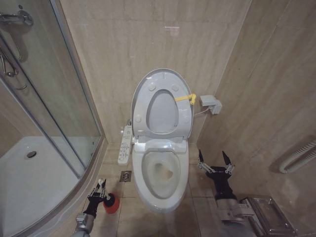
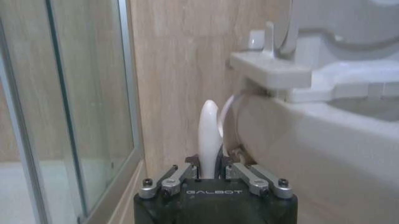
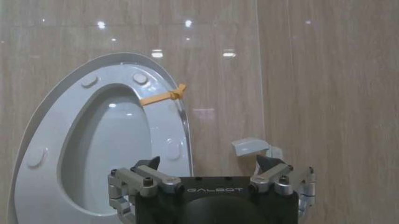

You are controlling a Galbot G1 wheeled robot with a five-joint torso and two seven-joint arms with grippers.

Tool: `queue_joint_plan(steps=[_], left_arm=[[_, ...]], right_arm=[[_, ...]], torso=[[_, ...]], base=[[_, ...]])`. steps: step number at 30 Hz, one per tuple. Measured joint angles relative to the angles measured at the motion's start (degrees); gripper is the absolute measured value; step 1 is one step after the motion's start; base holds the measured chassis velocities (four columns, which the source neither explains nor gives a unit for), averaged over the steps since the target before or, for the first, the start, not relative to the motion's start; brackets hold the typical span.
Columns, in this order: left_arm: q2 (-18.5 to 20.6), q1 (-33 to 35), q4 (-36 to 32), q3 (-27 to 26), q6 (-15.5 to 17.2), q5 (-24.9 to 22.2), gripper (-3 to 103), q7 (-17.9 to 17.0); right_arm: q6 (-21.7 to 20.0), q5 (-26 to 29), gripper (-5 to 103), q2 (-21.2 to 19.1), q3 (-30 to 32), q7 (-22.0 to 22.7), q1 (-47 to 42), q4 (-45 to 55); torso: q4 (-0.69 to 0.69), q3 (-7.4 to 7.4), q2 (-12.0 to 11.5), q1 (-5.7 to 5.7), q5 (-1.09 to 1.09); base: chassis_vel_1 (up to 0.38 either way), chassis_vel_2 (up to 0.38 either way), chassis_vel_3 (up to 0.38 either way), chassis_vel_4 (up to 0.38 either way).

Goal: Open the toilet lid, clean the toilet bowl with a toilet brush, close the toilet lid, and flush.

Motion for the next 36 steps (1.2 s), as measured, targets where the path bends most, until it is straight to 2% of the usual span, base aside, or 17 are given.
queue_joint_plan(steps=[1, 5, 6, 12, 13, 17, 18, 21, 22, 25, 31, 36], left_arm=[[0.00, 0.00, 0.00, 0.00, 0.00, 0.00, 20, 0.00], [0.35, 3.94, -8.15, -0.35, 1.30, -0.14, 20, -1.64], [0.35, 3.94, -8.15, -0.35, 1.30, -0.14, 20, -1.64], [1.55, 8.51, -20.10, -1.50, 4.45, -1.07, 20, -4.78], [1.55, 8.51, -20.10, -1.50, 4.45, -1.07, 20, -4.78], [2.13, 12.31, -28.47, -2.07, 6.51, -2.82, 20, -6.36], [2.13, 12.31, -28.47, -2.07, 6.51, -2.82, 20, -6.36], [2.29, 15.98, -35.49, -2.27, 7.46, -3.02, 20, -7.31], [2.29, 15.98, -35.49, -2.27, 7.46, -3.02, 20, -7.31], [2.22, 20.00, -42.53, -1.98, 7.80, -3.01, 20, -7.80], [2.23, 22.87, -48.39, -1.50, 8.07, -3.27, 20, -7.95], [3.13, 24.79, -53.90, -0.10, 8.70, -5.23, 20, -7.90]], right_arm=[[0.00, 0.00, 100, 0.00, 0.00, 0.00, 0.00, 0.00], [0.00, 0.00, 100, 0.00, 0.00, 0.00, 0.00, 0.00], [0.00, 0.00, 100, 0.00, 0.00, 0.00, 0.00, 0.00], [0.00, 0.00, 100, 0.00, 0.00, 0.00, 0.00, 0.00], [0.00, 0.00, 100, 0.00, 0.00, 0.00, 0.00, 0.00], [0.00, 0.00, 100, 0.00, 0.00, 0.00, 0.00, 0.00], [0.00, 0.00, 100, 0.00, 0.00, 0.00, 0.00, 0.00], [0.00, 0.00, 100, 0.00, 0.00, 0.00, 0.00, 0.00], [0.00, 0.00, 100, 0.00, 0.00, 0.00, 0.00, 0.00], [0.00, 0.00, 100, 0.00, 0.00, 0.00, 0.00, 0.00], [0.00, 0.00, 100, 0.00, 0.00, 0.00, -0.01, 0.00], [0.00, 0.00, 100, 0.00, 0.00, 0.00, 0.00, 0.00]], torso=[[0.00, 0.00, 0.00, 0.00, 0.00], [0.00, 0.00, 0.00, 0.00, 0.00], [0.00, 0.00, 0.00, 0.00, 0.00], [0.00, 0.00, 0.00, 0.00, 0.00], [0.00, 0.00, 0.00, 0.00, 0.00], [0.00, 0.00, 0.00, 0.00, 0.01], [0.00, 0.00, 0.00, 0.00, 0.01], [0.00, 0.00, 0.00, 0.00, 0.01], [0.00, 0.00, 0.00, 0.00, 0.01], [0.01, 0.00, 0.00, 0.00, 0.01], [0.00, 0.00, 0.00, -0.01, 0.01], [0.01, -0.01, 0.01, -0.01, 0.02]], base=[[0.000, 0.000, 0.000, 0.000], [0.000, 0.000, 0.000, 0.000], [0.000, 0.000, 0.000, 0.000], [0.000, 0.000, 0.000, 0.000], [0.000, 0.000, 0.000, 0.000], [0.000, 0.000, 0.000, 0.000], [0.000, 0.000, 0.000, 0.000], [0.000, 0.000, 0.000, 0.000], [0.000, 0.000, 0.000, 0.000], [0.000, 0.000, 0.000, 0.000], [0.000, 0.000, 0.000, 0.000], [-0.034, 0.030, 0.024, -0.037]])
